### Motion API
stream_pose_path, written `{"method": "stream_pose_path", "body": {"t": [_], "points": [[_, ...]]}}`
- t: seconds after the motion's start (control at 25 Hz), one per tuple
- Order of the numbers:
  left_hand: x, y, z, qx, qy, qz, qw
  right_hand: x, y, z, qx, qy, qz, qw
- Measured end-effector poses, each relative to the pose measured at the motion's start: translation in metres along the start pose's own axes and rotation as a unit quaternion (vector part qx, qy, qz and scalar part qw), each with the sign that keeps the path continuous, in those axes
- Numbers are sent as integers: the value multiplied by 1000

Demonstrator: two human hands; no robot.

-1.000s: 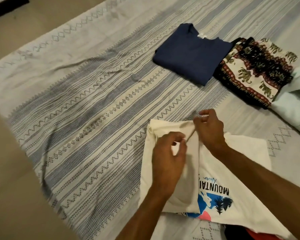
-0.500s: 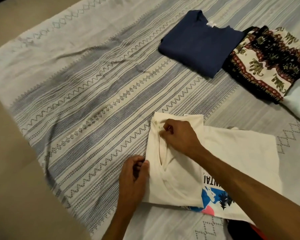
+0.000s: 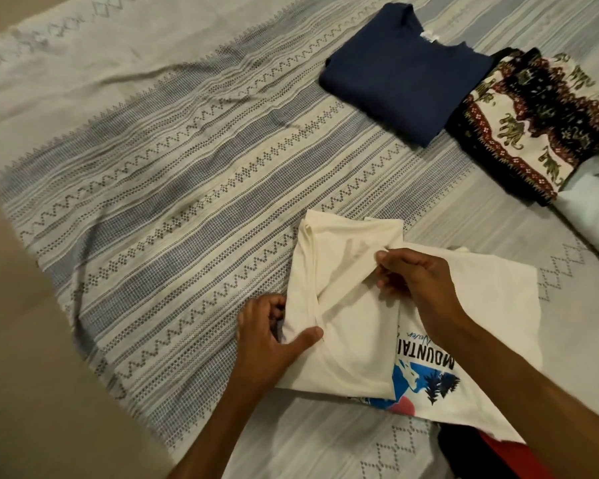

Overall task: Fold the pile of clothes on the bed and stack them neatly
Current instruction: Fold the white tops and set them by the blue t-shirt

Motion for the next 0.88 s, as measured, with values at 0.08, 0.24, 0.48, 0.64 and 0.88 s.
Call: {"method": "stream_pose_path", "body": {"t": [0.08,0.24,0.48,0.64,0.88], "points": [[-2,-2,4,18,-4,12,1000,-5,-10,1,10,-22,21,999],[-11,-22,21,66,-6,64,996,4,-36,-24,16,-12,-7,1000],[36,-41,67,144,-52,112,982,18,-54,-28,181,-65,-69,979],[62,-34,81,158,-58,62,984,5,-54,-18,94,15,58,994],[73,0,81,169,12,-4,986,-8,-69,28,-592,311,10,743]]}}
Point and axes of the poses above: each hand's wrist, its own x-axis towards the middle knuckle, its own y-axis out of the back of the hand, z = x × y, the point moved 1 cm from there along x, towards the middle knuckle, and after that the axes turned 15 degrees about -x, right-handed, at the moved point
